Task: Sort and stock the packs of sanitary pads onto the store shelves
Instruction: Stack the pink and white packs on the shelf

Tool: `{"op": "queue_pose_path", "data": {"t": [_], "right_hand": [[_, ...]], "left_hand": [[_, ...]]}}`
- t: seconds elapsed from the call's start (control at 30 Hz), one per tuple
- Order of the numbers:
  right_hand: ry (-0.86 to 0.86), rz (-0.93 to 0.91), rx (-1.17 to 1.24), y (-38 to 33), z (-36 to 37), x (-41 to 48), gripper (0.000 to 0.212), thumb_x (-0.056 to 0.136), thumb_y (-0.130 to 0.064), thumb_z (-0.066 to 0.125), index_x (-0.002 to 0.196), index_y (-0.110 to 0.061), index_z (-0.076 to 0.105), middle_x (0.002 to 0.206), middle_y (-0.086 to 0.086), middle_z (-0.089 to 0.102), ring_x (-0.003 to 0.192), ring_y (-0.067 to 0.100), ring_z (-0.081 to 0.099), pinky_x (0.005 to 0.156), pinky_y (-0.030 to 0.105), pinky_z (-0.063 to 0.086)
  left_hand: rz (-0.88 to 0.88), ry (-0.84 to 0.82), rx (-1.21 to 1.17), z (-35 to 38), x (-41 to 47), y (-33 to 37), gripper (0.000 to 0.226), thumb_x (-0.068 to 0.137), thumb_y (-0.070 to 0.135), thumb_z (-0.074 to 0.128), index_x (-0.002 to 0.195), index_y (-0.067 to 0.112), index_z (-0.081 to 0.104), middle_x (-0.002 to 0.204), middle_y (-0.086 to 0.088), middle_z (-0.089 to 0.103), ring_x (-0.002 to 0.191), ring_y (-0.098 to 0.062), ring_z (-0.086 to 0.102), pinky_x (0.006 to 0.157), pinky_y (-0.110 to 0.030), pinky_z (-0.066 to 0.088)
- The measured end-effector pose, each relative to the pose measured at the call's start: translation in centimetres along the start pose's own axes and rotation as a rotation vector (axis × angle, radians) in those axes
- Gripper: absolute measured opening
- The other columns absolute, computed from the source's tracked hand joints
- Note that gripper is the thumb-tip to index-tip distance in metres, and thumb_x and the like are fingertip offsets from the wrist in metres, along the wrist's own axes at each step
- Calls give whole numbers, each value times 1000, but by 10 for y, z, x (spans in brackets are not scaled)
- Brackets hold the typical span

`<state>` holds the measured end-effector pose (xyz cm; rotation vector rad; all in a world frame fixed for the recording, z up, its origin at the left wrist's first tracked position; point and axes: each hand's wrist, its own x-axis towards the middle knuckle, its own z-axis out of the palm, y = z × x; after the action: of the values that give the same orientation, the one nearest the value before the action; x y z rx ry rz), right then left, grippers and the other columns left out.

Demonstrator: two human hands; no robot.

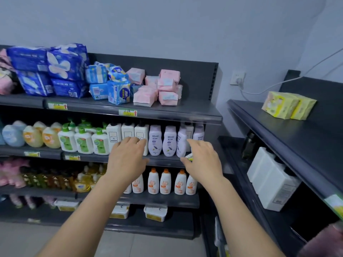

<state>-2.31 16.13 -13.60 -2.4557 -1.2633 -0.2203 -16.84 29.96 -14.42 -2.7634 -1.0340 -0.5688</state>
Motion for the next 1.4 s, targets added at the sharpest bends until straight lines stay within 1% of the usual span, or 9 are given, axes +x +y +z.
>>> {"op": "queue_pose_path", "data": {"t": [0.5,0.67,0.83,0.93,1.0,1.1,1.23,1.3,1.4], "right_hand": [[22,90,70,-15,71,234,60,94,-41,57,146,-21,36,146,3,42,135,25,33,106,39,35],[78,131,67,-7,90,305,60,91,-46,58,143,-20,40,149,8,36,136,29,32,108,44,36],[132,171,155,5,106,381,76,86,-57,59,146,-19,32,149,12,32,132,33,34,102,45,39],[94,222,240,5,116,416,98,74,-73,60,147,-18,25,148,12,31,132,35,36,99,47,40],[59,235,271,5,125,435,106,66,-78,61,146,-19,25,145,11,32,129,34,40,97,47,43],[50,234,275,7,133,453,92,69,-69,66,136,-14,36,135,11,39,120,35,47,86,40,45],[-77,203,404,32,122,462,83,62,-48,74,130,-14,41,125,7,43,113,29,51,89,38,47],[-183,166,513,50,111,461,81,47,-40,71,121,-21,46,122,4,48,106,21,54,88,38,50],[-318,163,614,72,99,455,75,41,-38,75,113,-36,52,125,5,54,106,18,59,94,39,51]], "left_hand": [[8,-2,-26,78,219,-74,48,91,45,55,131,19,47,130,0,53,126,-22,42,100,-36,35],[-12,51,-131,99,283,-77,57,88,46,60,137,20,45,143,-4,40,132,-25,35,102,-39,34],[-213,89,-208,120,353,-79,74,84,59,56,141,16,35,147,-12,33,134,-33,32,102,-46,36],[-319,-90,-293,131,383,-86,88,81,73,46,147,19,25,148,-13,30,129,-37,40,93,-44,40],[-339,-177,-363,133,397,-90,91,75,78,50,145,23,28,144,-11,34,124,-35,47,83,-39,40],[-330,-217,-386,128,408,-93,91,64,86,50,133,27,39,130,-6,46,116,-31,53,86,-39,45],[-322,-170,-535,124,420,-97,53,77,77,49,98,28,51,91,7,61,88,-16,59,76,-34,49],[-323,-191,-643,133,429,-103,42,79,61,62,103,28,53,102,3,58,87,-13,57,71,-32,46],[-300,-361,-977,141,436,-110,91,59,58,79,137,27,43,139,-1,44,120,-17,51,103,-36,43]]}}
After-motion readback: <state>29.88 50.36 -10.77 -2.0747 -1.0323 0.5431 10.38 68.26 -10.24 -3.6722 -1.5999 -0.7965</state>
